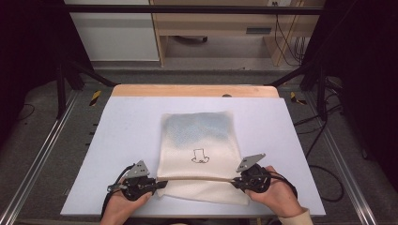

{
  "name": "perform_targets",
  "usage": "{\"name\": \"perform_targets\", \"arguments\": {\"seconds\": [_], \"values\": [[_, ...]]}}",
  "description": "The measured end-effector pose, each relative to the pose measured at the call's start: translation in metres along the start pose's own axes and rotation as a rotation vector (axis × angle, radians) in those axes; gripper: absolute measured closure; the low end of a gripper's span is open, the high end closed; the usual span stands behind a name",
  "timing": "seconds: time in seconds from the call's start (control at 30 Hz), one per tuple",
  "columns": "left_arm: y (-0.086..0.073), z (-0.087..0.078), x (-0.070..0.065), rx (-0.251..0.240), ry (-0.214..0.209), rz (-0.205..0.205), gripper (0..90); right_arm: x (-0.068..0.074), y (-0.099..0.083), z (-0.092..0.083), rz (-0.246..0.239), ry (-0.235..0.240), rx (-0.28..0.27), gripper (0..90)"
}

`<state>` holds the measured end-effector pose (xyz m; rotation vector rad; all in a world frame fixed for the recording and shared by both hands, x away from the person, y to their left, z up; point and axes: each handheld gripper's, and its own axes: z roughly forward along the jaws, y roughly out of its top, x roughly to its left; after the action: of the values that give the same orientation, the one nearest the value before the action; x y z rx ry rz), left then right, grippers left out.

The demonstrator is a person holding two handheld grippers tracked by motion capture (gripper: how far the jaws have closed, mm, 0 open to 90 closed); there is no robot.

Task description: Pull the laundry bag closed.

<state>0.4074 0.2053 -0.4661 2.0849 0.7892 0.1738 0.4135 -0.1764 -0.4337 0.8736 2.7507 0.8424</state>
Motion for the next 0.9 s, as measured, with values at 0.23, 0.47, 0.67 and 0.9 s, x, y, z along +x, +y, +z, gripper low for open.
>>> {"name": "perform_targets", "arguments": {"seconds": [0.23,0.47,0.67,0.9], "values": [[0.0003,-0.0013,0.0011,-0.006,0.002,-0.002,82.3,-0.0019,-0.0027,-0.0019,0.002,-0.003,-0.006,82.2],[0.0006,-0.0019,0.0012,-0.005,0.005,-0.001,82.3,-0.0022,-0.0044,-0.002,0.005,-0.011,0.001,82.2],[0.0009,-0.0022,0.0012,-0.008,0.01,-0.001,82.3,-0.0044,-0.0066,-0.0011,0.016,-0.013,0.007,82.2],[0.0012,-0.004,0.0025,-0.014,0.013,-0.006,82.3,-0.0062,-0.0082,-0.0022,0.023,-0.018,0.011,82.2]]}}
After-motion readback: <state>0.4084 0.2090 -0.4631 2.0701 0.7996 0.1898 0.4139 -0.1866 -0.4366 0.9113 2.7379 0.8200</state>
